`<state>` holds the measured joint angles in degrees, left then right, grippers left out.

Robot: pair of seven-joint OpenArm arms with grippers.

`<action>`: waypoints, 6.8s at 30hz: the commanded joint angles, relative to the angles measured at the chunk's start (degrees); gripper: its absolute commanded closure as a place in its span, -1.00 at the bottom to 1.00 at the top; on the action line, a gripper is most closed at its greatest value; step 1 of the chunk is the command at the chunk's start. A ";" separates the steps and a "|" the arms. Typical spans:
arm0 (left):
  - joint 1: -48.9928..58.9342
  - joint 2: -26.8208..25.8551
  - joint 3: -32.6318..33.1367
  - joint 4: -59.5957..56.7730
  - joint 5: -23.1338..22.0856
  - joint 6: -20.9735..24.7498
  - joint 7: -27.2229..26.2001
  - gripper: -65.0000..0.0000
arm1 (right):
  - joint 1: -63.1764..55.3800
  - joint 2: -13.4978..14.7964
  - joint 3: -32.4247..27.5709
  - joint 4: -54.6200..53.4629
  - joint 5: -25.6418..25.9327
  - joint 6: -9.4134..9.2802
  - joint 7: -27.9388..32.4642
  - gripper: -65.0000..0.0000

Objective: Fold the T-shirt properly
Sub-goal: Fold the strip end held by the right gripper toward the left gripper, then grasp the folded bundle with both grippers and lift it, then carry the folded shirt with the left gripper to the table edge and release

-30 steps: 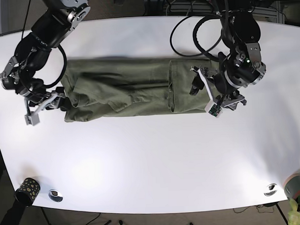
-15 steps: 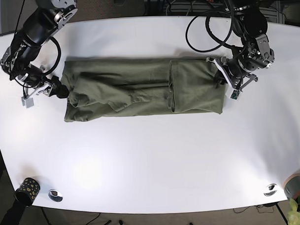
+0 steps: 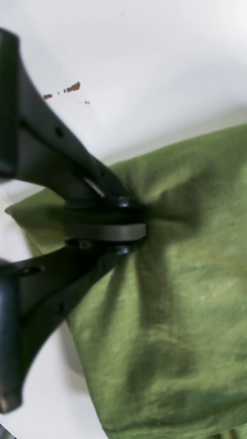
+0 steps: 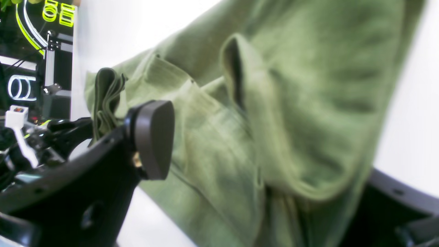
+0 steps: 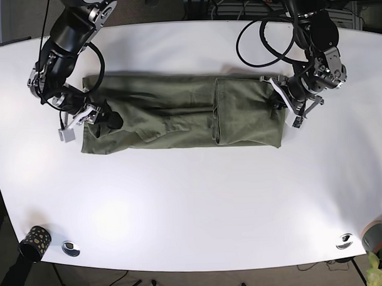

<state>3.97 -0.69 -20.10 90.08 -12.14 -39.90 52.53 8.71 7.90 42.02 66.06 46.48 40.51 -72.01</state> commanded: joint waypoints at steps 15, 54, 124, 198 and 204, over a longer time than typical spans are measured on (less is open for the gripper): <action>-0.85 -0.15 0.71 -5.56 -0.12 -0.10 0.35 0.87 | -2.16 1.55 -4.88 27.70 -15.23 -0.51 0.23 1.00; -2.34 6.53 11.44 -4.94 0.14 -0.10 0.26 0.87 | 1.27 -12.69 -29.14 28.40 -15.75 -0.51 3.04 0.46; -8.23 3.72 32.89 -0.11 0.23 -0.10 0.26 0.88 | 12.70 -3.46 -25.01 -2.99 -28.85 -0.51 28.54 0.78; 0.74 -7.62 28.67 -3.53 0.32 34.23 -19.52 -0.34 | -3.04 -9.53 -37.32 22.16 -29.56 -0.51 21.41 0.80; 0.56 -14.56 25.33 -9.51 -0.03 34.23 -19.35 -0.34 | -2.95 -9.53 -37.32 22.42 -29.56 -0.51 21.41 0.80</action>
<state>3.73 -12.27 7.75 82.76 -13.87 -7.92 27.77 4.51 -1.48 4.67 87.31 15.84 39.66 -51.68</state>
